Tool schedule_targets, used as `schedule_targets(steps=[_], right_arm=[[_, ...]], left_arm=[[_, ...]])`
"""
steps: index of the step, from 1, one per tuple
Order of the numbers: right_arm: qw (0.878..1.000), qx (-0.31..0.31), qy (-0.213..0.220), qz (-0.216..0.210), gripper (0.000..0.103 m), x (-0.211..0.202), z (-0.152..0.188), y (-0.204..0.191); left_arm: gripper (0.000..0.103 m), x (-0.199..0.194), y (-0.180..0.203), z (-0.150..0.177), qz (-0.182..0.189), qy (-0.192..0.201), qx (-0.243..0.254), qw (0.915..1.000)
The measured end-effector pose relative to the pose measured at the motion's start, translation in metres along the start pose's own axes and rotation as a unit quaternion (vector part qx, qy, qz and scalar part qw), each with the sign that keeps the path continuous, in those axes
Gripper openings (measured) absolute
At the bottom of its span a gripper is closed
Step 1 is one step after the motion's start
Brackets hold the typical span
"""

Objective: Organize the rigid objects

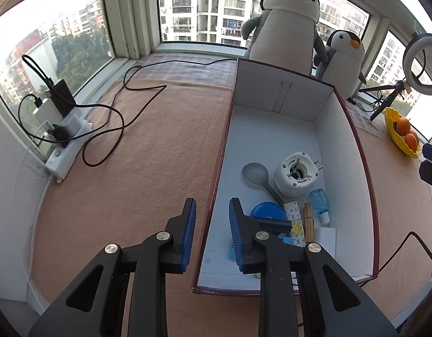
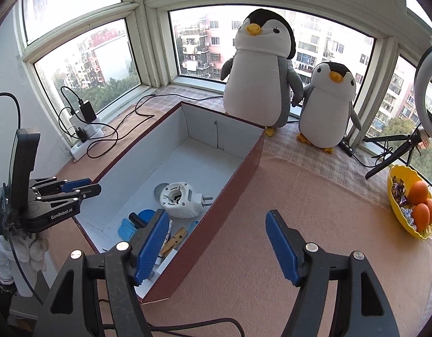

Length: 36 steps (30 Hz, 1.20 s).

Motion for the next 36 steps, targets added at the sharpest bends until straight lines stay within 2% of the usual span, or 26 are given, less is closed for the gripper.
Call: schedule_targets(steps=[6,10,13,16,20,25,36], right_arm=[[1.000,-0.002,0.013,0.019,0.073,-0.020,0.003,-0.001],[0.999,-0.004,0.023,0.029,0.075,-0.033,0.007,-0.005],[0.999,-0.001,0.034,0.036,0.076,-0.045,0.010,-0.005],[0.998,0.005,0.049,0.046,0.080,-0.060,0.014,-0.004],[0.996,0.016,0.070,0.057,0.082,-0.078,0.019,0.000],[0.993,0.032,0.088,0.069,0.091,-0.093,0.026,0.008],[0.993,0.039,0.083,0.073,0.091,-0.093,0.038,0.009]], left_arm=[[0.023,-0.023,0.009,0.001,0.008,0.019,0.005,0.9998],[0.049,-0.047,0.022,0.002,0.021,0.046,0.013,0.9986],[0.052,-0.068,0.035,0.001,0.024,0.074,0.024,0.9967],[0.069,-0.087,0.048,0.001,0.032,0.100,0.037,0.9938],[0.081,-0.107,0.061,0.001,0.031,0.128,0.049,0.9901],[0.082,-0.112,0.070,0.005,0.044,0.120,0.046,0.9908],[0.082,-0.108,0.079,0.018,0.024,0.099,0.048,0.9936]])
Point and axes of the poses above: each gripper's, at about its wrist camera, not at the fingertips, and x roughly the way its jaws point, y to its right, z to its underside, the point moved 1 cm from there along x, roughly the way its jaws point, and after that the axes turned 4 degrees about -x, right-handed, at the moved point
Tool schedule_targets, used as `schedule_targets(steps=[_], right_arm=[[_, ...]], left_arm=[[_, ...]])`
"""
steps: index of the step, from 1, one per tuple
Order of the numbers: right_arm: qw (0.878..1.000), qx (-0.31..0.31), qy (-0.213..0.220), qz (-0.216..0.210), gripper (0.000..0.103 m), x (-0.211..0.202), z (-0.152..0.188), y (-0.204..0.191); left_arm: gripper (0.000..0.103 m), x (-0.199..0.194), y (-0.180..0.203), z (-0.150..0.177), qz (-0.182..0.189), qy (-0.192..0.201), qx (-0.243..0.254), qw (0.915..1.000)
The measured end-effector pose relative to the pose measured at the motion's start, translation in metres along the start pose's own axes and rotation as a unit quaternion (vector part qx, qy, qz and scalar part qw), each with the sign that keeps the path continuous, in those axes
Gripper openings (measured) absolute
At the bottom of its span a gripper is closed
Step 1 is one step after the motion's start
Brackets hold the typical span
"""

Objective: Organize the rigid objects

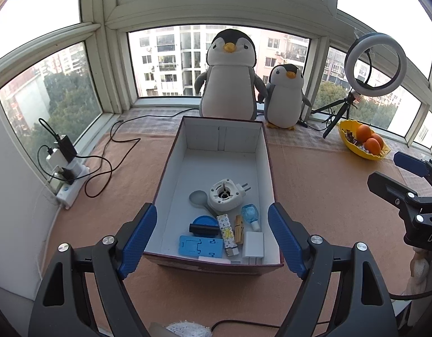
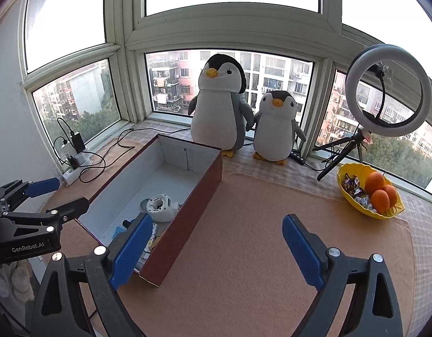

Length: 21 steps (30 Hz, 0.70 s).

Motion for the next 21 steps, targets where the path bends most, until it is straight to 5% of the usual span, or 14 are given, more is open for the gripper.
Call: schedule_targets(steps=[21], right_arm=[[1.000,0.000,-0.004,-0.001,0.091,0.0052,0.0022,-0.0014]], left_arm=[[0.083,0.0036,-0.0022,-0.0005,-0.008,-0.006,-0.008,0.9999]])
Point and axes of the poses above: each gripper's, at about its wrist camera, not at the fingertips, and x roughly the way its jaws point, y to its right, z to its underside, the point moved 1 cm from there along x, roughly the way its jaws point, and after that the axes turned 4 degrees about -x, right-handed, at the moved point
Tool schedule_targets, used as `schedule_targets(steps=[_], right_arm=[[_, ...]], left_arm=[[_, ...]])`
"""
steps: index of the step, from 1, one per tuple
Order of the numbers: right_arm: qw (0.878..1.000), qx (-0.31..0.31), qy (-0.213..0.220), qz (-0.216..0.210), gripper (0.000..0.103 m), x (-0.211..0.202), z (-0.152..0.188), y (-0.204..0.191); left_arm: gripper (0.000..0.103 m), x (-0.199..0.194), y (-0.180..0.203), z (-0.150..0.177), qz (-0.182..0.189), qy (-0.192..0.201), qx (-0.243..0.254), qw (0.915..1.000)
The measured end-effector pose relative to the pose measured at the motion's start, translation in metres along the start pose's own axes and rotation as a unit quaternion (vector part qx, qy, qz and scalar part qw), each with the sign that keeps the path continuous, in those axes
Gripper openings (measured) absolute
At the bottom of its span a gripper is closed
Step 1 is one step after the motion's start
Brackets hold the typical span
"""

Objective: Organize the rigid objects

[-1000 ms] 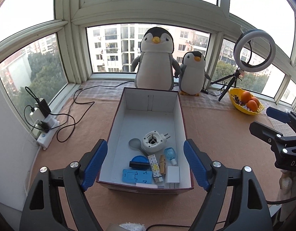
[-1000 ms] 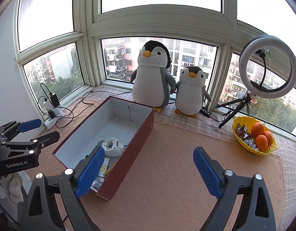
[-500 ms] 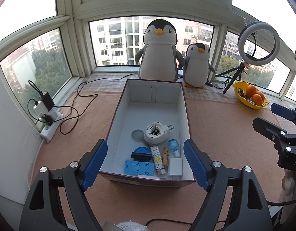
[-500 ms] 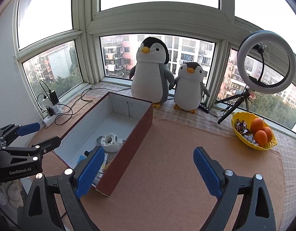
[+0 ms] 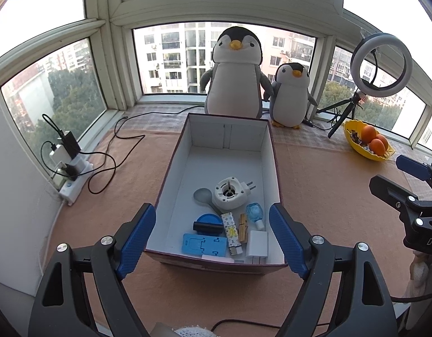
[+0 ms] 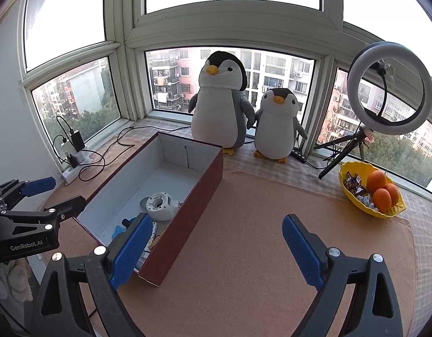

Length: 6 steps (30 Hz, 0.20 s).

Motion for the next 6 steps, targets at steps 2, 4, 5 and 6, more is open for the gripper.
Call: schedule_targets(steps=[2,4,5,6], right_arm=[[1.000,0.001,-0.001,-0.001,0.091,0.0008,0.0005,0.0007],[1.000,0.001,-0.002,0.000,0.091,0.0017,0.0010,0.0010],[1.000,0.001,-0.003,0.000,0.091,0.0019,0.0013,0.0011],[1.000,0.002,-0.003,0.000,0.091,0.0021,0.0015,0.0013]], left_arm=[[0.083,-0.0002,0.0001,0.0000,-0.001,0.003,-0.001,1.0000],[0.083,0.0003,-0.0001,-0.0001,-0.003,0.003,0.000,1.0000],[0.083,0.0010,-0.0002,-0.0001,-0.004,0.002,0.000,1.0000],[0.083,0.0020,-0.0003,-0.0001,-0.005,0.001,0.000,1.0000]])
Point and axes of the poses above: each gripper's, at about its wrist camera, not at the fingertips, and x roughly the way its jaws point, y to its right, z to its underside, the point moved 1 cm from there along x, roughly the way its jaws point, and after that the axes turned 4 degrees about -x, right-handed, at the moved point
